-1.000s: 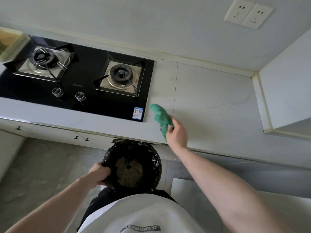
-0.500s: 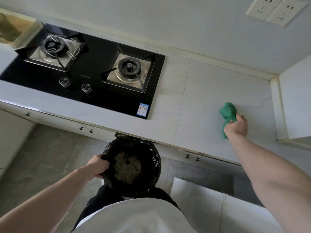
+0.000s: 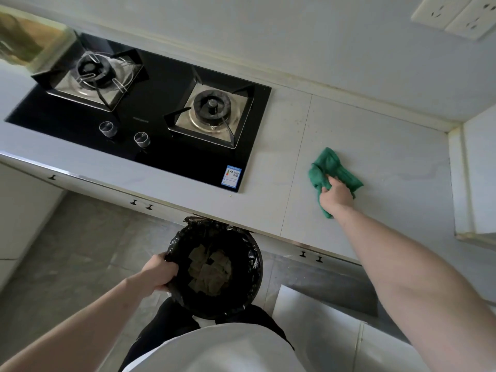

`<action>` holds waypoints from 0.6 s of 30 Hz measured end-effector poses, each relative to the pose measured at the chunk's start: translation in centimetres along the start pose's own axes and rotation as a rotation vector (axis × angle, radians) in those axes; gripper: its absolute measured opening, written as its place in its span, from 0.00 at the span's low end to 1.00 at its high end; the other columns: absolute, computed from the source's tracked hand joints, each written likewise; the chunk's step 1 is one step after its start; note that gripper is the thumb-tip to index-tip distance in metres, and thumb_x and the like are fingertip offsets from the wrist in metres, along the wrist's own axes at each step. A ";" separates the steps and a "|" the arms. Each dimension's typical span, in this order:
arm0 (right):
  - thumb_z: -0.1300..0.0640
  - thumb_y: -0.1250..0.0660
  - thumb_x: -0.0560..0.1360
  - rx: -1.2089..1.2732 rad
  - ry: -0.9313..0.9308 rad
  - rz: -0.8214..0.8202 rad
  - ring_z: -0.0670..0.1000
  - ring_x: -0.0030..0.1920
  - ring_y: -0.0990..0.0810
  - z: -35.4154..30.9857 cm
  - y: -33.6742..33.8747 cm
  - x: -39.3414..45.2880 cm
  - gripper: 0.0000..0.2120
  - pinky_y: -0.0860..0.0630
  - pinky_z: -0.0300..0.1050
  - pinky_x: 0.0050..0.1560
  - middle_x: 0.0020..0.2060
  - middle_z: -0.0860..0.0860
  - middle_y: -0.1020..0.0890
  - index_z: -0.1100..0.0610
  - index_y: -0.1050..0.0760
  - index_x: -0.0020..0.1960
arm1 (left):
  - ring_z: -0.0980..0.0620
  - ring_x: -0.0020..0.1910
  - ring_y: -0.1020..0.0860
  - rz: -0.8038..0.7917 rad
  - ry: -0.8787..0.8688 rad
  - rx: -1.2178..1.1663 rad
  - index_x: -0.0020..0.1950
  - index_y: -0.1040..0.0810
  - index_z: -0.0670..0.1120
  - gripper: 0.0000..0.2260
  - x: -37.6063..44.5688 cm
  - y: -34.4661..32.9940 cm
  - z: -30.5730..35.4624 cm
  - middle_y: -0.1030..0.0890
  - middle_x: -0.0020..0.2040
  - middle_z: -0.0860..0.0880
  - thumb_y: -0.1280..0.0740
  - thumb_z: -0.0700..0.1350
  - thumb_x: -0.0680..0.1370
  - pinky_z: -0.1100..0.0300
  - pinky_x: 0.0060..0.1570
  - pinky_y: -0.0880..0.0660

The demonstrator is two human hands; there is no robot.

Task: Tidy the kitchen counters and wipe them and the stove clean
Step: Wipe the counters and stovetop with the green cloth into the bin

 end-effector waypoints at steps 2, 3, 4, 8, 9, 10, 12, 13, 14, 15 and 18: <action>0.58 0.38 0.81 -0.015 0.064 -0.025 0.59 0.75 0.34 -2.3 -0.9 -0.5 0.23 0.34 0.50 0.72 0.76 0.52 0.31 0.51 0.30 0.76 | 0.37 0.39 0.14 0.008 -0.005 -0.002 0.51 0.19 0.42 0.13 -0.1 0.1 0.1 0.16 0.42 0.39 0.38 0.31 0.72 0.41 0.38 0.16; 0.58 0.38 0.81 -0.021 0.088 -0.034 0.59 0.75 0.34 -3.2 -1.4 -0.8 0.23 0.34 0.50 0.72 0.76 0.52 0.31 0.51 0.30 0.76 | 0.37 0.39 0.14 0.004 -0.005 -0.005 0.50 0.19 0.43 0.13 -0.1 0.1 0.1 0.15 0.43 0.39 0.38 0.31 0.72 0.40 0.38 0.16; 0.58 0.38 0.81 -0.026 0.111 -0.040 0.59 0.75 0.34 -4.0 -1.7 -1.2 0.23 0.33 0.50 0.71 0.76 0.53 0.30 0.52 0.30 0.76 | 0.37 0.39 0.14 -0.003 -0.005 -0.007 0.50 0.19 0.43 0.14 -0.1 0.0 0.1 0.15 0.44 0.38 0.38 0.31 0.71 0.40 0.39 0.16; 0.60 0.37 0.81 -0.025 0.214 -0.067 0.59 0.75 0.34 -6.7 -3.2 -3.3 0.23 0.33 0.50 0.70 0.76 0.53 0.30 0.52 0.30 0.76 | 0.38 0.40 0.13 -0.010 -0.012 0.003 0.51 0.18 0.44 0.14 0.0 0.3 -0.1 0.15 0.47 0.37 0.38 0.32 0.71 0.42 0.37 0.15; 0.60 0.37 0.81 -0.023 0.232 -0.084 0.58 0.76 0.35 -7.1 -3.7 -3.8 0.24 0.33 0.50 0.71 0.77 0.53 0.31 0.52 0.30 0.76 | 0.39 0.39 0.13 -0.013 -0.011 0.005 0.52 0.19 0.44 0.15 0.0 0.3 -0.1 0.15 0.46 0.38 0.38 0.32 0.71 0.43 0.36 0.15; 0.60 0.37 0.81 -0.023 0.249 -0.104 0.58 0.77 0.36 -7.5 -4.2 -4.3 0.24 0.34 0.50 0.72 0.77 0.53 0.32 0.51 0.30 0.76 | 0.40 0.38 0.13 -0.017 -0.011 0.004 0.52 0.19 0.45 0.15 0.0 0.3 -0.1 0.15 0.46 0.39 0.38 0.32 0.71 0.44 0.36 0.15; 0.60 0.37 0.81 -0.026 0.276 -0.151 0.59 0.78 0.38 -8.2 -5.2 -5.4 0.25 0.35 0.52 0.75 0.78 0.52 0.34 0.50 0.31 0.77 | 0.40 0.38 0.13 -0.023 -0.011 0.000 0.53 0.19 0.45 0.15 -0.1 0.3 -0.1 0.15 0.46 0.39 0.38 0.32 0.71 0.45 0.35 0.15; 0.60 0.37 0.81 -0.023 0.293 -0.172 0.59 0.79 0.39 -8.6 -5.7 -6.0 0.25 0.36 0.52 0.75 0.79 0.52 0.35 0.50 0.32 0.77 | 0.40 0.38 0.13 -0.024 -0.012 -0.003 0.53 0.19 0.44 0.15 -0.2 0.4 -0.1 0.15 0.46 0.39 0.39 0.32 0.71 0.44 0.35 0.15; 0.60 0.37 0.81 -0.021 0.313 -0.190 0.59 0.79 0.39 -8.9 -6.2 -6.7 0.25 0.37 0.52 0.76 0.79 0.51 0.35 0.49 0.32 0.77 | 0.40 0.38 0.13 -0.026 -0.011 -0.006 0.53 0.19 0.44 0.15 -0.2 0.4 -0.1 0.15 0.46 0.39 0.39 0.32 0.71 0.44 0.36 0.15; 0.61 0.37 0.81 -0.018 0.332 -0.206 0.59 0.79 0.39 -9.2 -6.6 -7.3 0.25 0.37 0.52 0.76 0.79 0.51 0.35 0.49 0.31 0.77 | 0.40 0.38 0.13 -0.031 -0.009 -0.009 0.53 0.19 0.45 0.15 -0.1 0.4 -0.1 0.15 0.46 0.39 0.39 0.32 0.72 0.43 0.37 0.15; 0.62 0.36 0.81 0.006 0.387 -0.242 0.59 0.79 0.39 -10.3 -7.7 -9.4 0.24 0.39 0.52 0.78 0.78 0.50 0.34 0.49 0.30 0.76 | 0.40 0.38 0.13 -0.048 -0.009 -0.010 0.53 0.20 0.45 0.16 -0.1 0.4 -0.2 0.15 0.47 0.40 0.41 0.32 0.72 0.42 0.39 0.15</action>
Point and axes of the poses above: each hand's wrist, its own x-axis towards the middle knuckle, its own y-axis out of the back of the hand, z = x × y, the point moved 4 cm from there along x, towards the middle knuckle
